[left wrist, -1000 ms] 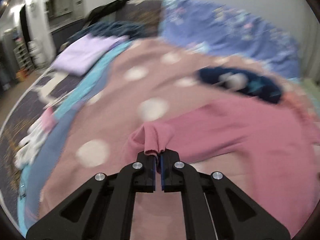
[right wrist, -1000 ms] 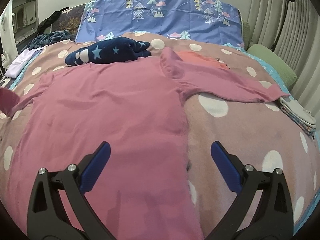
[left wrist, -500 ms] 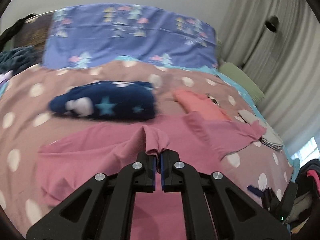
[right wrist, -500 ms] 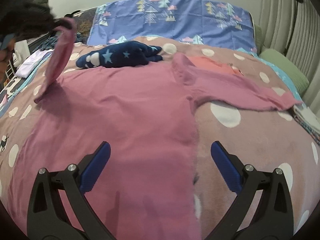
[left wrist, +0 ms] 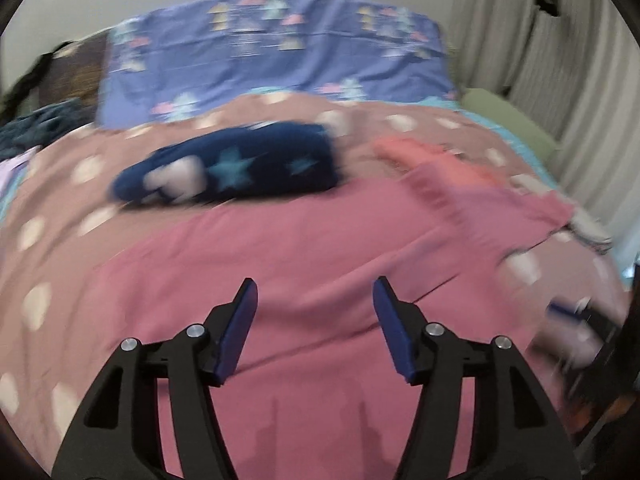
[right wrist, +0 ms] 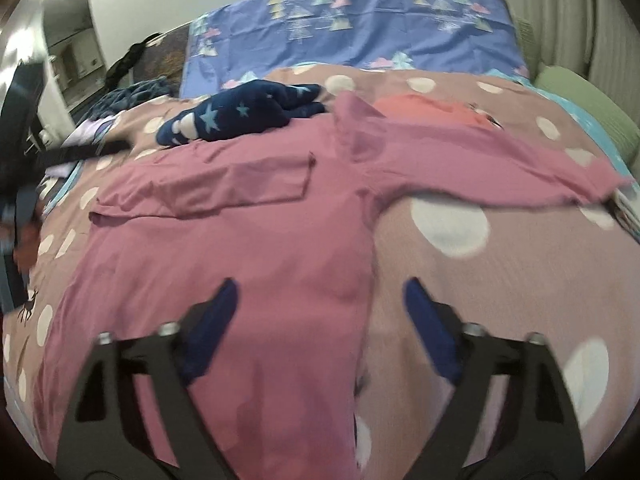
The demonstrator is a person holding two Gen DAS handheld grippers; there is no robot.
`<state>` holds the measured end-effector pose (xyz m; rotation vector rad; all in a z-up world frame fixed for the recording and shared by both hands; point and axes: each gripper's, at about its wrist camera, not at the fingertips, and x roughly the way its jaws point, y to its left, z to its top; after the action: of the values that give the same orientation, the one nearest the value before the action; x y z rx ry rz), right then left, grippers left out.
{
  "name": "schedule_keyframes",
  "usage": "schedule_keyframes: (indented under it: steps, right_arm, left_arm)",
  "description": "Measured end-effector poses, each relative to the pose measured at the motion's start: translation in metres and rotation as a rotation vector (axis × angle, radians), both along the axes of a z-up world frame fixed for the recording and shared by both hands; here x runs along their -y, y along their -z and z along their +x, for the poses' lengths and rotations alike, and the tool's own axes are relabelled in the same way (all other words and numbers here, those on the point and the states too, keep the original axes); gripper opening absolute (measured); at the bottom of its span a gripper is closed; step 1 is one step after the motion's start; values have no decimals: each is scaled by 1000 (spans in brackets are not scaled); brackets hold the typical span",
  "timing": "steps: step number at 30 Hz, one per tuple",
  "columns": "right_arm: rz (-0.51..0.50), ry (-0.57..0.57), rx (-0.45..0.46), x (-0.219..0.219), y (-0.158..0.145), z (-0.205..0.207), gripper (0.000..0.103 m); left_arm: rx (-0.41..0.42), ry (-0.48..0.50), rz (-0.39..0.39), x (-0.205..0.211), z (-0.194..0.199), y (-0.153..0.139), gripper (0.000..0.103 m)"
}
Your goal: Fold small clothes
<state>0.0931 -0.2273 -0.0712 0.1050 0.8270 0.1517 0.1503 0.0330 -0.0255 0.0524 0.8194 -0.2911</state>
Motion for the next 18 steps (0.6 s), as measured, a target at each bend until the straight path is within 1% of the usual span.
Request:
schedule_keyframes:
  steps: [1,2,4,5,6,8,9,10,11,12,13,14,15,16,17,18]
  right_arm:
    - [10,-21,-1,-2,0,10,68]
    - [22,-37,-6,-3,0,18,64]
    - [73,-73,-27,-6,3,46,64]
    - [91,-78,-36,-8,3,57,64]
    - [119,-82,-52,-9,5,76,64]
    - [163,-85,-77,-12,7,103,67]
    - [196,-91,-98,-14,9,121,69]
    - [226,-100,-122,-16,11,134,74]
    - [260,-106,-153,-18,14,146,75]
    - [300,-105,-191,-20,19,158,75]
    - [361,-97,-235,-21,25,171,75]
    - [401,-84,-253,-21,27,178,72]
    - [432,-64,-251,-22,29,185,62]
    - [423,-55,-243,-25,28,190,10]
    - [389,-44,-241,-28,26,193,3]
    - [368,-10,-214,-27,19,192,3]
  left_arm:
    - [1,-44,35,-17,-9,9,61]
    - [-6,-85,61,-34,-17,19,61]
    - [-37,-149,106,-61,-26,37,61]
    - [-57,-181,141,-74,-29,48,61]
    - [-75,-214,183,-85,-31,59,61]
    - [-96,-257,234,-101,-31,72,61]
    - [-99,-263,234,-106,-31,75,62]
    - [-94,-270,212,-113,-30,78,70]
    - [-83,-287,199,-118,-27,78,74]
    - [-80,-302,192,-122,-22,78,74]
    - [-81,-309,184,-122,-18,78,74]
    - [-79,-316,176,-123,-13,78,74]
    - [-73,-326,167,-125,-5,77,74]
    - [-69,-333,166,-122,-1,77,74]
    - [-64,-349,172,-122,5,77,74]
    - [-57,-366,186,-119,8,79,74]
